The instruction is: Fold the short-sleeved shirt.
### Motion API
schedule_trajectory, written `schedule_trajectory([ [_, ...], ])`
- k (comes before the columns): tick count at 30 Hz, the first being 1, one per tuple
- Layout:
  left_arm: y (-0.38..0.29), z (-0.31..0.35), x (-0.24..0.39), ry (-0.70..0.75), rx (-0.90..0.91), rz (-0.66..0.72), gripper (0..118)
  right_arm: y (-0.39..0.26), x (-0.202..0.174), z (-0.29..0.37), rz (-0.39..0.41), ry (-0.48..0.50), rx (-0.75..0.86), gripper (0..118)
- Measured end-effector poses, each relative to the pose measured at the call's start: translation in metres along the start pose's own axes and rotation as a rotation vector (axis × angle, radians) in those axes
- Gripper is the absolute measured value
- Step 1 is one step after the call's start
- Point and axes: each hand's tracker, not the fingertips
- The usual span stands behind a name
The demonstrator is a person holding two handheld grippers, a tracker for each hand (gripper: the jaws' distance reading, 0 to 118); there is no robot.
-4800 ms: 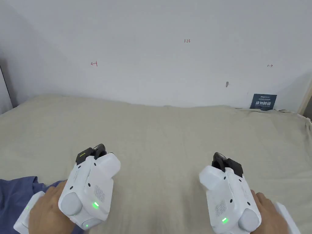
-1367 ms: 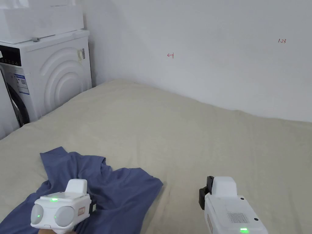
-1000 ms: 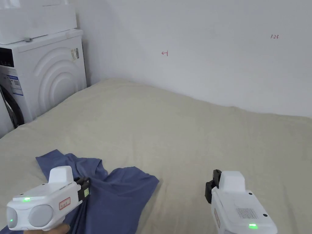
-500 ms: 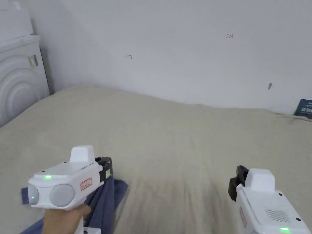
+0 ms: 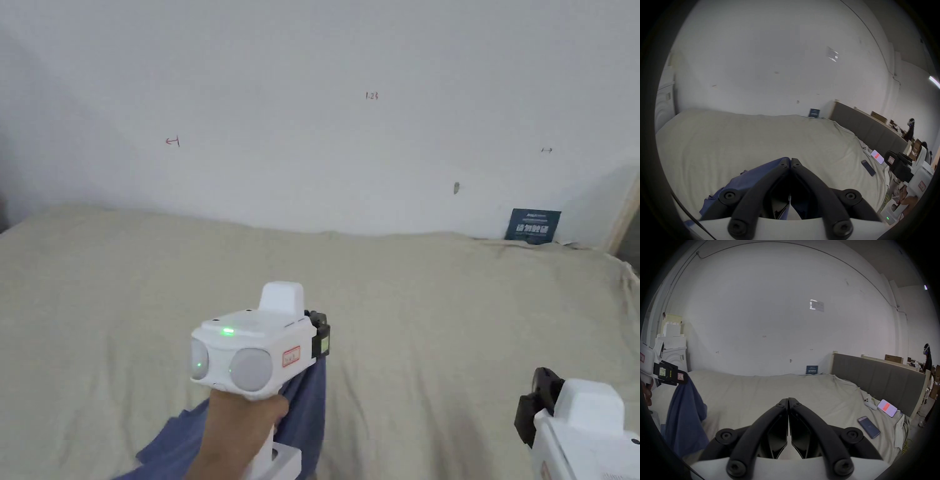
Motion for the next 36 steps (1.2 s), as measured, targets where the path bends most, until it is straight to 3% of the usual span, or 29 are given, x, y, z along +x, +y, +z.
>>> schedule_trajectory([
  [8, -0.011, -0.087, 0.1, -0.152, -0.101, -0.088, 0, 0.0, 0.054, 0.013, -0.021, -0.105, -0.001, 0],
  [14, -0.032, -0.092, 0.179, -0.217, -0.147, -0.12, 0, -0.005, 0.084, 0.021, -0.021, -0.17, -0.009, 0],
  [24, -0.072, -0.132, 0.194, -0.211, -0.269, -0.124, 1, -0.018, 0.101, 0.018, -0.029, -0.202, -0.053, 0],
  [26, -0.073, -0.134, 0.192, -0.208, -0.271, -0.133, 24, -0.018, 0.099, 0.017, -0.035, -0.199, -0.055, 0],
  [29, -0.069, -0.127, 0.186, -0.169, -0.239, -0.143, 79, -0.018, 0.093, 0.016, -0.033, -0.189, -0.055, 0],
  [33, -0.059, -0.095, 0.164, -0.15, -0.137, -0.136, 82, -0.017, 0.082, 0.013, -0.032, -0.169, -0.05, 0],
  [36, -0.053, -0.064, 0.139, -0.118, -0.05, -0.12, 78, -0.014, 0.069, 0.009, -0.034, -0.145, -0.043, 0],
])
